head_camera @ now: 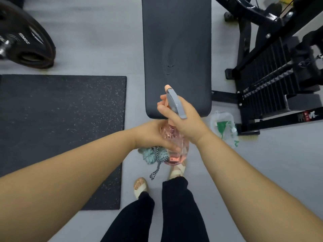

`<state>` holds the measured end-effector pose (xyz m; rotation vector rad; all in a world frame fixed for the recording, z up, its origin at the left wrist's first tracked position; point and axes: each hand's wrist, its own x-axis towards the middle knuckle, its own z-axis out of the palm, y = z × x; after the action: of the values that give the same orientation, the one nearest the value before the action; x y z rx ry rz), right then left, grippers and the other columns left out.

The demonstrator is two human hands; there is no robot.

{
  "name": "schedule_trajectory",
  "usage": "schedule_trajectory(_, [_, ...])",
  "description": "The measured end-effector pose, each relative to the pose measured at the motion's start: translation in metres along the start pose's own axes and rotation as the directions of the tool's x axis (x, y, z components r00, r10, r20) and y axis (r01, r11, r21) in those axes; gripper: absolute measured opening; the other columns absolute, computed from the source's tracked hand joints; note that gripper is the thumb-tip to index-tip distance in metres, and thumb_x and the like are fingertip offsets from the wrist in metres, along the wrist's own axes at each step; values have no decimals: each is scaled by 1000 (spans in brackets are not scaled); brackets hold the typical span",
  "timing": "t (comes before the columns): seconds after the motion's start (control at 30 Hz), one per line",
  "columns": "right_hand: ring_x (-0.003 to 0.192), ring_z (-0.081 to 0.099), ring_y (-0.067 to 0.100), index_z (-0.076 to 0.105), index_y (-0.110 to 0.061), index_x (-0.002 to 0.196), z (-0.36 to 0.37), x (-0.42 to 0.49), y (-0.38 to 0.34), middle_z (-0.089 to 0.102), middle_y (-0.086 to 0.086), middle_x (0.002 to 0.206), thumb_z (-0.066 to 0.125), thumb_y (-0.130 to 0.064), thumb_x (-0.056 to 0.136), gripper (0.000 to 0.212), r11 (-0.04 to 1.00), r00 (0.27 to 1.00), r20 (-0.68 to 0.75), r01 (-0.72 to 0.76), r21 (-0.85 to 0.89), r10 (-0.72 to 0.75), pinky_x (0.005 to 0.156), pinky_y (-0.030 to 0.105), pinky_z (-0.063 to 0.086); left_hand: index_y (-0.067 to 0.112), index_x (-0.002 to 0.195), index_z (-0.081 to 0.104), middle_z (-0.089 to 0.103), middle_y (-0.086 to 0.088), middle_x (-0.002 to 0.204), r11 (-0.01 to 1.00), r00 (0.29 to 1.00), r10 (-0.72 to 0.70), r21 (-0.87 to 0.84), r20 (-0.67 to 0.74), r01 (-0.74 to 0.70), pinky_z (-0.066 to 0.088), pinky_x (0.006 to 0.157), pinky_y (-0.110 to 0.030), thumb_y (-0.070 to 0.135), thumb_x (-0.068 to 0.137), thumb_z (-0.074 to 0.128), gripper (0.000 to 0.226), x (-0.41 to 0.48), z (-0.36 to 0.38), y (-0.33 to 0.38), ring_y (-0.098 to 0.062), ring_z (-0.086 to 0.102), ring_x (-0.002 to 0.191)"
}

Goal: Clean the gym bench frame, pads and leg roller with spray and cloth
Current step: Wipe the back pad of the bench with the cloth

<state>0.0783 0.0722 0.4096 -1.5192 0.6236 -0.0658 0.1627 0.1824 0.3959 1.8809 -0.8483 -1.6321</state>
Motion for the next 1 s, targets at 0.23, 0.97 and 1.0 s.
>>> schedule_trajectory(0.23, [99, 61, 20, 55, -37, 93, -53, 47, 37, 65, 5, 103, 57, -37, 92, 2, 947, 949, -103, -280, 157, 298, 85, 33, 53, 16, 107, 66, 61, -3, 114, 928, 876, -374, -126, -305, 352, 43, 90, -29, 49, 84, 61, 41, 29, -29, -9, -21, 57, 104])
schedule_trajectory(0.97, [68, 53, 23, 61, -9, 78, -67, 106, 86, 62, 8, 73, 53, -23, 79, 16, 768, 775, -325, -614, -182, 542, 73, 42, 53, 12, 97, 67, 71, -7, 87, 245, 727, -677, -967, -119, 70, 55, 77, -44, 35, 82, 69, 28, 90, -46, -74, -23, 68, 73])
schedule_trajectory(1.0, [68, 53, 22, 60, -10, 78, -73, 106, 84, 61, 5, 73, 53, -22, 79, 14, 768, 759, -357, -622, -150, 545, 72, 40, 52, 10, 103, 65, 70, -8, 89, 297, 698, -701, -950, -144, 102, 56, 77, -44, 32, 82, 70, 30, 90, -50, -73, -23, 68, 74])
